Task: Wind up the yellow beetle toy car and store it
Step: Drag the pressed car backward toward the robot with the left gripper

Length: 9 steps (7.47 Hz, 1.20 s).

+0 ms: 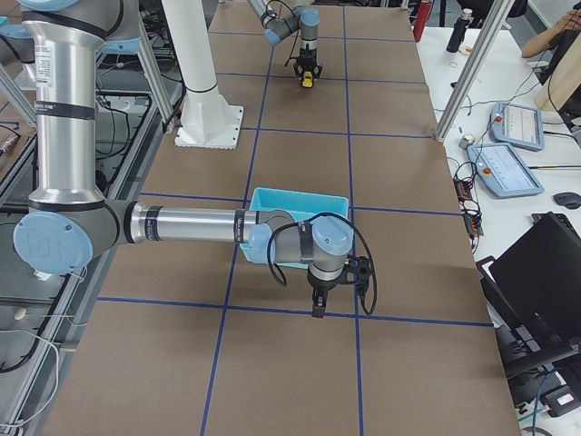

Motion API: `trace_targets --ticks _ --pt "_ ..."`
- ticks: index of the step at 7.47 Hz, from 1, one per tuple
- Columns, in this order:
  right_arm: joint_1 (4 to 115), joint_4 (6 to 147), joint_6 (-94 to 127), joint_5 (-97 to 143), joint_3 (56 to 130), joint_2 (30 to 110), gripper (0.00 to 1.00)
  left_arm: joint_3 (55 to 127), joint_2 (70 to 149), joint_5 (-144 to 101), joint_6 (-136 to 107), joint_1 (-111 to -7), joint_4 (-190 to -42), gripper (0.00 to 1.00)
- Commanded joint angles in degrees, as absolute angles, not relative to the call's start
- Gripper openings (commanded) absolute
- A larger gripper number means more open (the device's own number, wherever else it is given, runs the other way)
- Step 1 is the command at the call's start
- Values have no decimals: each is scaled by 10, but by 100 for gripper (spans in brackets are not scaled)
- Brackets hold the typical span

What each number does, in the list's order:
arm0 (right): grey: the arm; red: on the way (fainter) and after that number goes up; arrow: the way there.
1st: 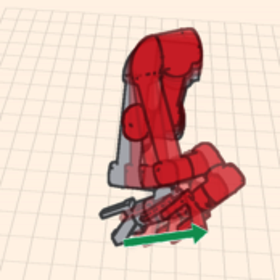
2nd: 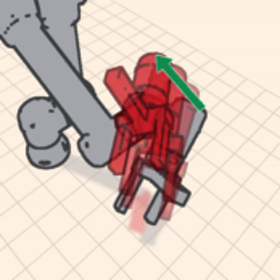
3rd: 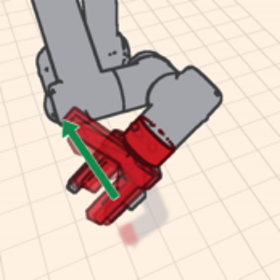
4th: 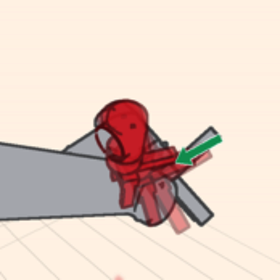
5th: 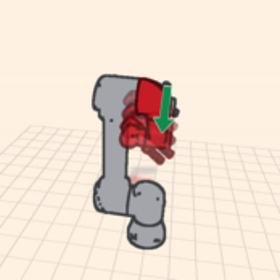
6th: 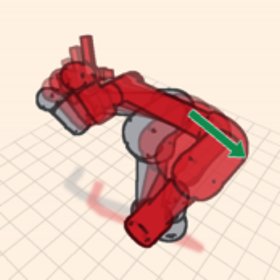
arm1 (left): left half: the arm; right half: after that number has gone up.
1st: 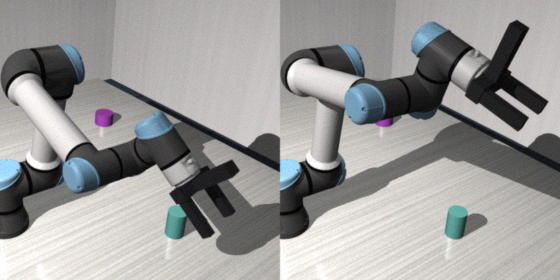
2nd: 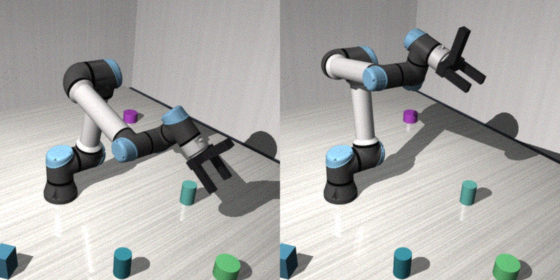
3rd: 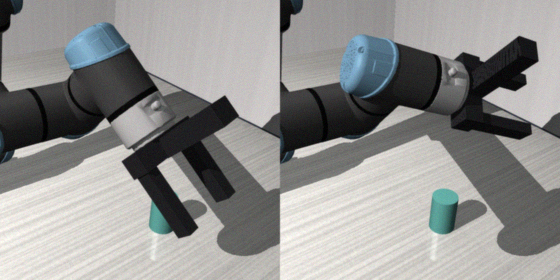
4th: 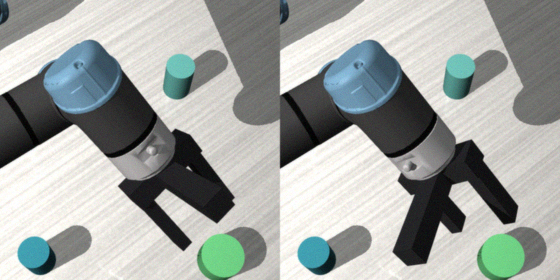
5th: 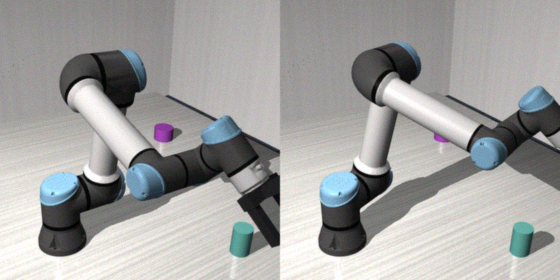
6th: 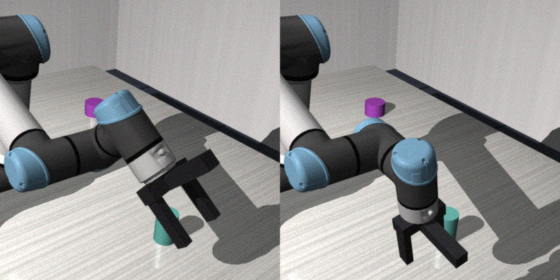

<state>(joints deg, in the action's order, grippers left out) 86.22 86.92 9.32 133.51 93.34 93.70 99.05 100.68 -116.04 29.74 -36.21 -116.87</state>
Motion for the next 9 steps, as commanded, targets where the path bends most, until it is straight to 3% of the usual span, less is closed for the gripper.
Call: trace_targets --ticks 1,9 --pt "862 869 92 1335 933 937 100 991 1005 -1163 298 -362 -1172 2" --pt "862 869 92 1335 933 937 100 991 991 -1168 298 -363 -1195 2"
